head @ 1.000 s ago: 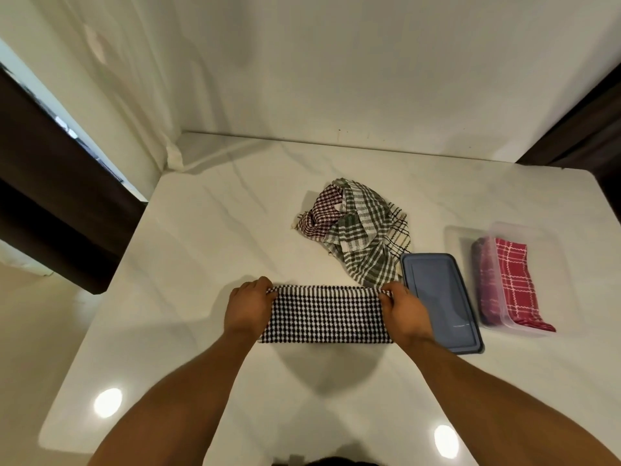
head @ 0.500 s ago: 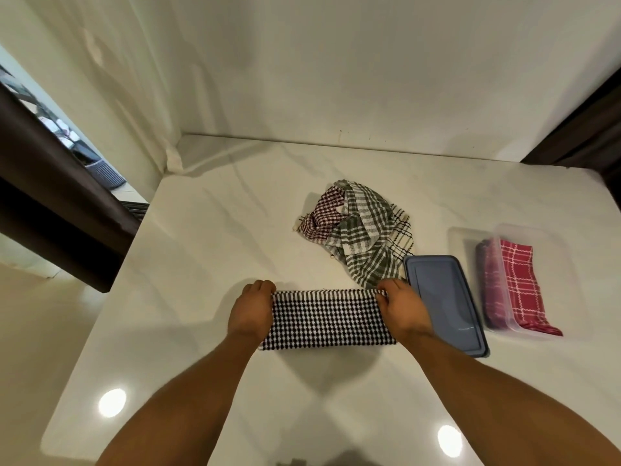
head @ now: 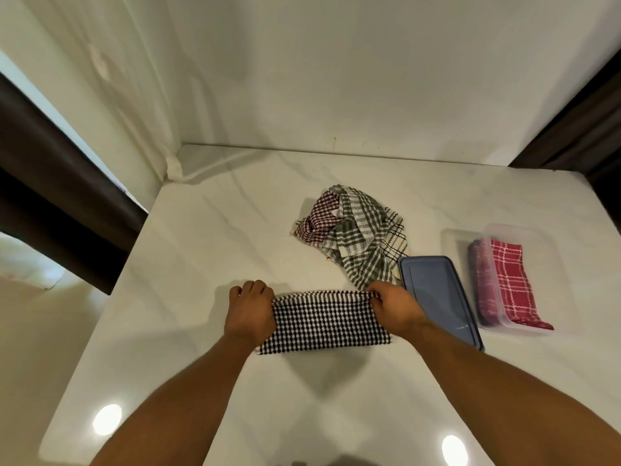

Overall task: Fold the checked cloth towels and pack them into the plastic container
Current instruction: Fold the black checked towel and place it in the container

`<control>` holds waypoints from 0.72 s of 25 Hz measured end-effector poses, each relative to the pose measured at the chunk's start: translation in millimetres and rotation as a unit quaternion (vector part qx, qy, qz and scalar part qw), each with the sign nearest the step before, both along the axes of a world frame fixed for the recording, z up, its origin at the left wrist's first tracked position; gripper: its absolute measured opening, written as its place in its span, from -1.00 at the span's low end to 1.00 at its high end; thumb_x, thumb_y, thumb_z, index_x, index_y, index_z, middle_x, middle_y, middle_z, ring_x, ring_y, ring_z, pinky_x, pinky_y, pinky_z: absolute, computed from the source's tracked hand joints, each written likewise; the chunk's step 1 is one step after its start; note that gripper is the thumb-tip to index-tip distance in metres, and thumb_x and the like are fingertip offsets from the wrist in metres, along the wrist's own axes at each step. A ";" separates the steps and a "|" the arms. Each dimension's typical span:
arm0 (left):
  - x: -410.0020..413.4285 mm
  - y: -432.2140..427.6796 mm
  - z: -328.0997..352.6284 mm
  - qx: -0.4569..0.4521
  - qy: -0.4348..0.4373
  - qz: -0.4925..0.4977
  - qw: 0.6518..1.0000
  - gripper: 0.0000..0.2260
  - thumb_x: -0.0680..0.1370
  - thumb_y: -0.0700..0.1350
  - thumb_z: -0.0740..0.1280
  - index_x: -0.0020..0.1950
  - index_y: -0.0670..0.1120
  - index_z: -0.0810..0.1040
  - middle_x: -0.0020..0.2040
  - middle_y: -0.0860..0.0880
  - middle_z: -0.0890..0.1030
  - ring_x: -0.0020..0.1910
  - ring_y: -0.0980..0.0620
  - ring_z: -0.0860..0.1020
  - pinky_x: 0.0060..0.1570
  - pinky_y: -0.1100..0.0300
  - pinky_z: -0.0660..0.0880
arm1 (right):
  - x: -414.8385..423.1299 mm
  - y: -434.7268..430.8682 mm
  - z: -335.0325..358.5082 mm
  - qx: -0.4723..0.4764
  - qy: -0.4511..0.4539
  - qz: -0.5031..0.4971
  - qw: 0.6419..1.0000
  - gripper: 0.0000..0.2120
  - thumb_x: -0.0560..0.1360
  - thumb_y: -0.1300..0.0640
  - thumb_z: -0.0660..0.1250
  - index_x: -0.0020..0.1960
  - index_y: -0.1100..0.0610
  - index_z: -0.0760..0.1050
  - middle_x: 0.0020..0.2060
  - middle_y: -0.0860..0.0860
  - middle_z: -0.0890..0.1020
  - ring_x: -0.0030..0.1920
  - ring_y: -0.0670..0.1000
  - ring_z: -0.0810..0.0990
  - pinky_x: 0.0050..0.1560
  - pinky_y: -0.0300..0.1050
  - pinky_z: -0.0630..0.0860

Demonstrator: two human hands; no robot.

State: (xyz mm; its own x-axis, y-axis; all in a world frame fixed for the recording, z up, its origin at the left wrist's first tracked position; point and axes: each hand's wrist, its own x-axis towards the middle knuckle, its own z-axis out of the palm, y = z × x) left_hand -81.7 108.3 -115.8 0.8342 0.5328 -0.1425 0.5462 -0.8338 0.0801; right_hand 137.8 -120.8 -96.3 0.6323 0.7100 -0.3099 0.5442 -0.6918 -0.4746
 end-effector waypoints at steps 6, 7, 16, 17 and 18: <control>-5.0 -0.2 12.0 -0.344 -0.218 0.266 0.874 -0.94 0.52 -0.14 0.39 -0.06 -0.11 0.60 -0.15 -0.02 0.64 -0.09 -0.04 0.60 -0.09 0.13 0.47 | 0.5 -8.9 10.7 0.173 0.190 -0.297 0.920 -0.89 0.51 0.13 0.45 -0.02 0.16 0.62 -0.14 -0.03 0.65 0.00 0.08 0.64 -0.11 -0.12 0.53; -5.5 -1.2 11.9 -0.375 -0.223 0.291 0.851 -0.92 0.51 -0.14 0.41 -0.08 -0.14 0.60 -0.16 -0.04 0.64 -0.09 -0.06 0.60 -0.08 0.10 0.50 | -1.0 -10.0 11.9 0.171 0.225 -0.320 0.904 -0.88 0.51 0.12 0.44 -0.03 0.18 0.63 -0.12 0.00 0.67 0.00 0.08 0.65 -0.15 -0.13 0.52; -22.4 -40.5 -3.8 -0.329 -0.084 0.281 0.898 -0.64 0.53 -0.12 0.40 0.29 -0.16 0.47 0.19 -0.14 0.60 0.18 -0.14 0.55 0.13 0.12 0.43 | -19.5 -41.0 4.2 0.001 0.349 -0.338 0.874 -0.58 0.45 0.19 0.51 0.25 0.29 0.50 0.11 0.17 0.64 0.09 0.19 0.62 0.12 0.16 0.59; -22.7 -42.8 -3.9 -0.325 -0.075 0.271 0.903 -0.63 0.52 -0.13 0.40 0.29 -0.16 0.46 0.19 -0.15 0.60 0.18 -0.14 0.55 0.14 0.11 0.43 | -17.8 -40.5 3.5 0.025 0.323 -0.352 0.878 -0.55 0.45 0.18 0.51 0.28 0.28 0.50 0.17 0.19 0.62 0.14 0.22 0.61 0.20 0.19 0.56; -22.1 -43.8 -3.5 -0.327 -0.071 0.267 0.904 -0.63 0.51 -0.13 0.41 0.29 -0.16 0.46 0.18 -0.16 0.60 0.18 -0.15 0.56 0.14 0.09 0.44 | -16.9 -39.6 5.4 0.042 0.314 -0.365 0.876 -0.54 0.46 0.15 0.50 0.30 0.27 0.50 0.20 0.19 0.61 0.16 0.23 0.60 0.23 0.20 0.54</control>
